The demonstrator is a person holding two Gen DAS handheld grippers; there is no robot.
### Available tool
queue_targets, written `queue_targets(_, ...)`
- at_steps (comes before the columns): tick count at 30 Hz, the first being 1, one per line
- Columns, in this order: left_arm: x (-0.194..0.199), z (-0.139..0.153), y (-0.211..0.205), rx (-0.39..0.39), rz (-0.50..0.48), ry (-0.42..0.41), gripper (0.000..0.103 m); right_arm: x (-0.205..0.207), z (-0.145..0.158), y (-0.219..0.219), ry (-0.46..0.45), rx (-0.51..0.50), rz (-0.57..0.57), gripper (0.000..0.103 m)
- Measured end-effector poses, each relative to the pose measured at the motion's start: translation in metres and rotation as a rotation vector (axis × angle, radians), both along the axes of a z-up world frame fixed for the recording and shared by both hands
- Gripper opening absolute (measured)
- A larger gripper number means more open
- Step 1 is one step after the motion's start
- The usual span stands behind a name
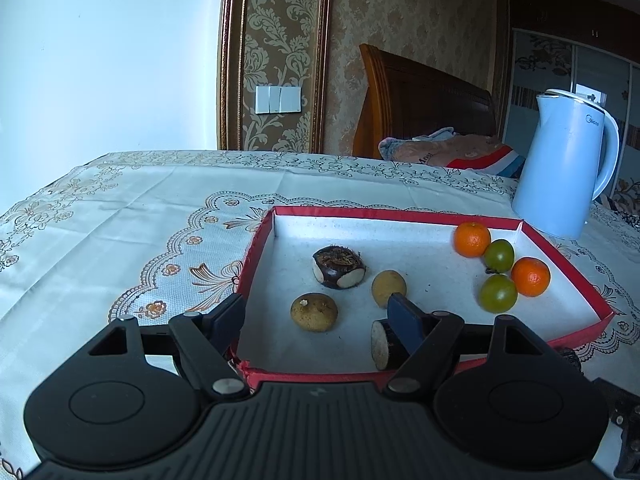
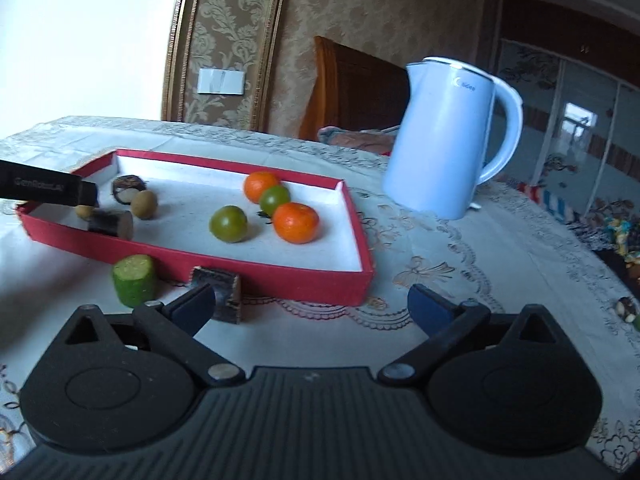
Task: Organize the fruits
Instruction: 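Move the right tool to a dark yam chunk while the left tool approaches a green cucumber chunk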
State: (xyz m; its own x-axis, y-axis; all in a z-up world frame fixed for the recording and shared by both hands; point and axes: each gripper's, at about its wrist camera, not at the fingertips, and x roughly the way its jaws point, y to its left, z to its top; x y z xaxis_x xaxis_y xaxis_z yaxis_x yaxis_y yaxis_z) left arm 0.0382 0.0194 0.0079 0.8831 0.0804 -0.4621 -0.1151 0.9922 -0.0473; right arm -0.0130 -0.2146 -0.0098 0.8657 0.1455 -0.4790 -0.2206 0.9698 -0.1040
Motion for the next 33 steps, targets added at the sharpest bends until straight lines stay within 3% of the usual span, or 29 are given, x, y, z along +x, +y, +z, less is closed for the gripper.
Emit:
queue_targets(4, -0.001, 0.0, -0.003, 0.014, 0.001, -0.003, 0.082, 0.005, -0.004, 0.008, 0.019, -0.013, 0.081, 0.101)
queue_targets(9, -0.002, 0.0, -0.003, 0.013, -0.004, -0.004, 0.082, 0.019, -0.008, 0.021, 0.067, -0.033, 0.105, 0.081)
queue_targets(14, -0.002, 0.0, -0.003, 0.014, -0.011, -0.003, 0.082, 0.026, -0.011, 0.02, 0.095, -0.001, 0.074, 0.076)
queue_targets(16, -0.002, 0.0, -0.004, 0.017, -0.018, -0.003, 0.082, 0.027, -0.012, 0.017, 0.106, 0.019, 0.071, 0.07)
queue_targets(18, -0.003, 0.0, -0.005, 0.024, -0.028, -0.005, 0.082, 0.028, -0.013, 0.014, 0.115, 0.038, 0.071, 0.048)
queue_targets(20, -0.005, 0.0, -0.008, 0.032, -0.039, -0.013, 0.082, 0.028, -0.013, 0.011, 0.121, 0.053, 0.075, 0.035)
queue_targets(27, -0.025, -0.001, -0.018, -0.042, -0.18, 0.008, 0.082, 0.027, -0.014, -0.003, 0.127, 0.047, 0.012, 0.036)
queue_targets(33, -0.033, -0.003, -0.047, 0.011, -0.23, 0.022, 0.082, 0.031, -0.017, -0.011, 0.152, 0.08, -0.007, 0.04)
